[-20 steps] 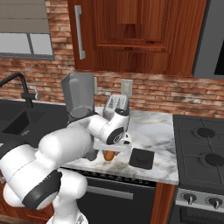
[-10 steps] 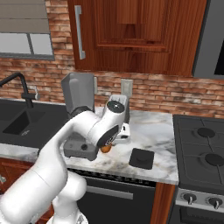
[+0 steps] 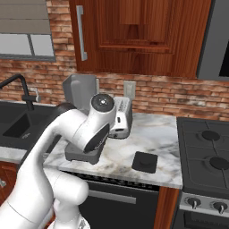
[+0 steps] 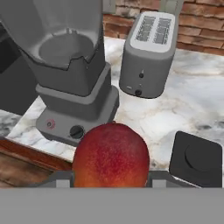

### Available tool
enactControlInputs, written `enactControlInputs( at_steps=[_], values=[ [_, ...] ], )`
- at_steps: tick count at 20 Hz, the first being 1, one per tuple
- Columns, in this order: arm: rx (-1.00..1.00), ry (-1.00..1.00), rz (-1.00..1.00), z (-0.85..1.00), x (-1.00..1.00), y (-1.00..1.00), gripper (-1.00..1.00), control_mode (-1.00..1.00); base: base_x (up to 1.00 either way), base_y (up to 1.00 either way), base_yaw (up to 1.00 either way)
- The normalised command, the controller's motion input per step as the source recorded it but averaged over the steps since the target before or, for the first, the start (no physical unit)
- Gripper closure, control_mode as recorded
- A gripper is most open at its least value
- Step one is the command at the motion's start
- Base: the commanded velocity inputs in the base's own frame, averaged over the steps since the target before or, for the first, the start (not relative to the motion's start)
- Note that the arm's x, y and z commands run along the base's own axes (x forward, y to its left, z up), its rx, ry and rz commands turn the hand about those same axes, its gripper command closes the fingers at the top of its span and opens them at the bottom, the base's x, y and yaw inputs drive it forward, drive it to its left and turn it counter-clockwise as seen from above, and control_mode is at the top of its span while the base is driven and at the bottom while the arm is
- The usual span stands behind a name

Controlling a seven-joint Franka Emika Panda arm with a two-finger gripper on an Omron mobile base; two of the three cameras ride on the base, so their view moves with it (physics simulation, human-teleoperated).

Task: Open the blender lid, put the mango in the blender, close the lid, and start the blender.

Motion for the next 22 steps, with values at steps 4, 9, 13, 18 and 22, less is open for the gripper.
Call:
enactControlInputs(
  at_steps=[4, 9, 13, 18, 22],
  values=[
    [0.00, -0.10, 0.00, 1.00, -0.09, 0.15, 1.00, -1.00, 0.00, 0.00, 0.00],
    [0.00, -0.06, 0.00, 1.00, -0.04, 0.18, 1.00, -1.00, 0.00, 0.00, 0.00],
    [0.00, -0.02, 0.00, 1.00, 0.00, 0.31, 1.00, -1.00, 0.00, 0.00, 0.00],
    [0.00, -0.01, 0.00, 0.96, 0.00, 0.39, 1.00, -1.00, 0.00, 0.00, 0.00],
    [0.00, 0.00, 0.00, 0.65, 0.01, 0.56, 1.00, -1.00, 0.00, 0.00, 0.00]
  ],
)
